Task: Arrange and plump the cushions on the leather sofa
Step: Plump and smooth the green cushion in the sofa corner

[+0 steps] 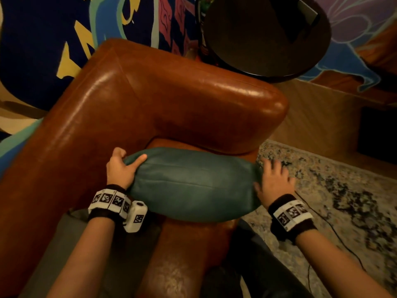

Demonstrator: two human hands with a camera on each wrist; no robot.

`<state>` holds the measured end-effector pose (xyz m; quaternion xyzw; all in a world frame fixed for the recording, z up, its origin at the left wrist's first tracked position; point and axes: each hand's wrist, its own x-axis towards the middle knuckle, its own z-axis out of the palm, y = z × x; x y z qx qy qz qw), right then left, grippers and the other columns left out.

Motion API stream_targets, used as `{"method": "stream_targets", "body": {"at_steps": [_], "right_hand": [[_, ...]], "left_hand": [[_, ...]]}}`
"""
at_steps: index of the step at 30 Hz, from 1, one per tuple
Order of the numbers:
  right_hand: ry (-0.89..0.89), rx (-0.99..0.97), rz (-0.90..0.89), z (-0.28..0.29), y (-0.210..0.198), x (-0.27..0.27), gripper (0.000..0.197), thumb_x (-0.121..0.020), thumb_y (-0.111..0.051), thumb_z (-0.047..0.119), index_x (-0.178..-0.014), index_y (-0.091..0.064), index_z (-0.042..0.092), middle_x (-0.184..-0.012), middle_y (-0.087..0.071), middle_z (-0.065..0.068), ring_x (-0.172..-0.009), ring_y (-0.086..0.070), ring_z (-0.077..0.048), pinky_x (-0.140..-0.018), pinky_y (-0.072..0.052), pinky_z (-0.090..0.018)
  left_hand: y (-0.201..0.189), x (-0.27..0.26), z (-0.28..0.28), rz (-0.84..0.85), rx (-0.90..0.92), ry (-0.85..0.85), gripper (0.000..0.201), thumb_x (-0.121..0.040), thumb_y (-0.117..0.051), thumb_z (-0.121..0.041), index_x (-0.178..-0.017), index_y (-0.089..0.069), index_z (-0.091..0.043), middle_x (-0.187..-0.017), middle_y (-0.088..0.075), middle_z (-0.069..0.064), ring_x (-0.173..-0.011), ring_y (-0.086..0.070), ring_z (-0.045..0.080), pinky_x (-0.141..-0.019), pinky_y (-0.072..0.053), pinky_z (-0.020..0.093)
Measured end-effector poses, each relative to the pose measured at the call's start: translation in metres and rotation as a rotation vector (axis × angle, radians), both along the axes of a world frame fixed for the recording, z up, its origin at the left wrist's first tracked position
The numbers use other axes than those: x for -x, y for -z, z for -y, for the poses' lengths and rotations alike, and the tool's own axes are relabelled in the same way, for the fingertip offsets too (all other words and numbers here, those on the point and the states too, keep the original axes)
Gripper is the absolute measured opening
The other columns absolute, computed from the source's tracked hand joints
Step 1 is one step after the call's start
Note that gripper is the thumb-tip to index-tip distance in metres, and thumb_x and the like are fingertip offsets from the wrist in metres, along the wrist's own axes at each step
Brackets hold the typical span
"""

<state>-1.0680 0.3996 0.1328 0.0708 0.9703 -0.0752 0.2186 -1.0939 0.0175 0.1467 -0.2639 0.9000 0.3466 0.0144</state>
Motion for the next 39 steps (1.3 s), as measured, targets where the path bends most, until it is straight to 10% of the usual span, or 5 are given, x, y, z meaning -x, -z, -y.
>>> {"method": "stream_targets", "body": {"at_steps": [8,16,24,32,39], "right_hand": [[-0.661,0.323,-0.076,0.171,0.010,-0.034,0.065,-0.091,-0.026,0.067,-0.148,0.000,0.048,-0.160,0.010,0.013,-0.146,0.016,-0.030,-0.111,0.003,-0.067],[0.440,0.204,0.299,0.011,0.041,-0.023,0.113,-0.057,-0.036,0.097,-0.149,0.001,0.043,-0.160,-0.005,-0.015,-0.138,-0.028,-0.046,-0.111,-0.024,-0.062],[0.262,0.764,0.011,0.018,-0.046,-0.006,0.030,-0.087,-0.067,0.034,-0.060,-0.062,0.021,-0.041,-0.059,0.008,-0.036,-0.054,-0.003,-0.048,-0.047,-0.032],[-0.228,0.738,-0.290,0.152,-0.090,0.020,0.040,-0.087,-0.047,0.056,-0.103,-0.064,0.024,-0.128,-0.045,-0.003,-0.114,-0.048,-0.025,-0.094,-0.039,-0.040],[-0.579,0.325,-0.263,0.148,-0.007,-0.003,0.061,-0.094,-0.023,0.060,-0.150,-0.006,0.043,-0.162,0.001,0.009,-0.149,0.006,-0.020,-0.114,0.002,-0.063]], "left_hand": [[0.010,-0.006,0.011,-0.102,-0.139,-0.022,0.009,-0.093,-0.055,-0.012,-0.097,-0.047,-0.009,-0.065,-0.048,-0.003,-0.062,-0.046,0.016,-0.070,-0.034,0.031],[0.029,-0.015,0.003,0.001,-0.188,-0.156,0.043,-0.085,-0.071,-0.024,-0.104,-0.032,-0.016,-0.066,-0.055,0.004,-0.069,-0.055,0.025,-0.082,-0.045,0.043],[-0.012,-0.011,0.013,-0.100,0.185,-0.135,0.061,-0.073,-0.080,-0.032,-0.107,-0.036,-0.007,-0.110,-0.051,0.018,-0.094,-0.055,0.039,-0.075,-0.044,0.047],[-0.052,-0.043,-0.057,0.194,-0.425,0.617,0.115,-0.035,-0.088,-0.063,-0.129,-0.032,-0.026,-0.134,-0.044,-0.005,-0.125,-0.046,0.008,-0.105,-0.040,0.031],[-0.019,-0.013,-0.050,-0.053,-0.057,0.126,0.034,-0.099,-0.044,-0.033,-0.115,-0.059,-0.006,-0.112,-0.066,0.026,-0.110,-0.058,0.043,-0.091,-0.043,0.041]]}}
